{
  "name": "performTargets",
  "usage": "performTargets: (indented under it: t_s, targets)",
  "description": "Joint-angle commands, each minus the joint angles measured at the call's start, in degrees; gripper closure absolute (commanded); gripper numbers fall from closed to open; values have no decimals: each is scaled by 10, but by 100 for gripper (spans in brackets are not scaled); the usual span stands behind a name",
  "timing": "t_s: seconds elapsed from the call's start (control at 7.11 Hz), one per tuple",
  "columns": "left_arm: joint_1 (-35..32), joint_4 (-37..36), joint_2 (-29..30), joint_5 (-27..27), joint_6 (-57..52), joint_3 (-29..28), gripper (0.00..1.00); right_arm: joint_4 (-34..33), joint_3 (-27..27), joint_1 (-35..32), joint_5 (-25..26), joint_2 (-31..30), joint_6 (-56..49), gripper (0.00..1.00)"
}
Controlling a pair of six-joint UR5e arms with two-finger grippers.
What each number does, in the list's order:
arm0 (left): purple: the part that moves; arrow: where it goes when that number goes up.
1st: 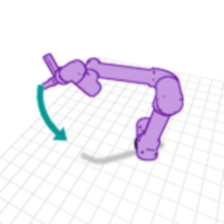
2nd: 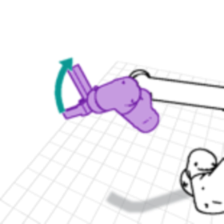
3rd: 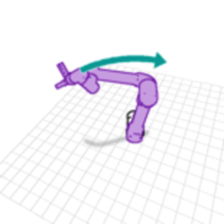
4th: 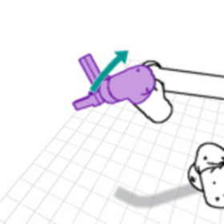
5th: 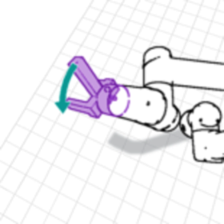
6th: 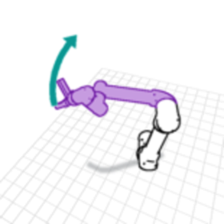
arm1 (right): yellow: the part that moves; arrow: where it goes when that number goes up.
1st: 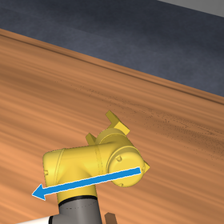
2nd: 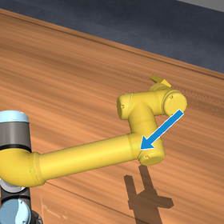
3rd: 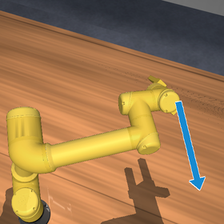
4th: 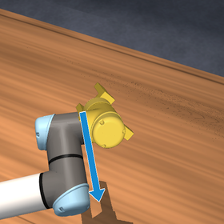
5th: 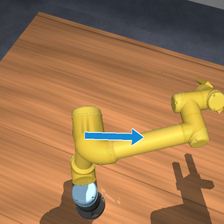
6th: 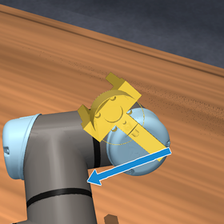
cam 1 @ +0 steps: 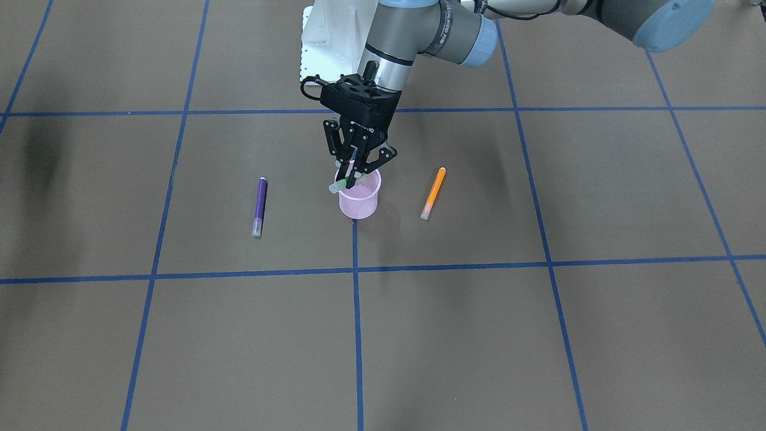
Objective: Collect pens into pen holder
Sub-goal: 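Carry the green marker with the left gripper and drop it into the pink cup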
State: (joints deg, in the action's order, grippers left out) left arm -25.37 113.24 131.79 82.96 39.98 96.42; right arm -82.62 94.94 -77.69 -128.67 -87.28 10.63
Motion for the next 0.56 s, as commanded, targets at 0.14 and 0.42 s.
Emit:
performTargets:
  t_s: [0.14, 0.42]
  targets:
    - [8, 17, -5, -3, 2, -11, 1, 0, -1, 11, 0, 11, 9, 0]
    - [0, 15, -35, -21, 10, 24, 1, 0, -5, 21, -1, 11, 16, 0]
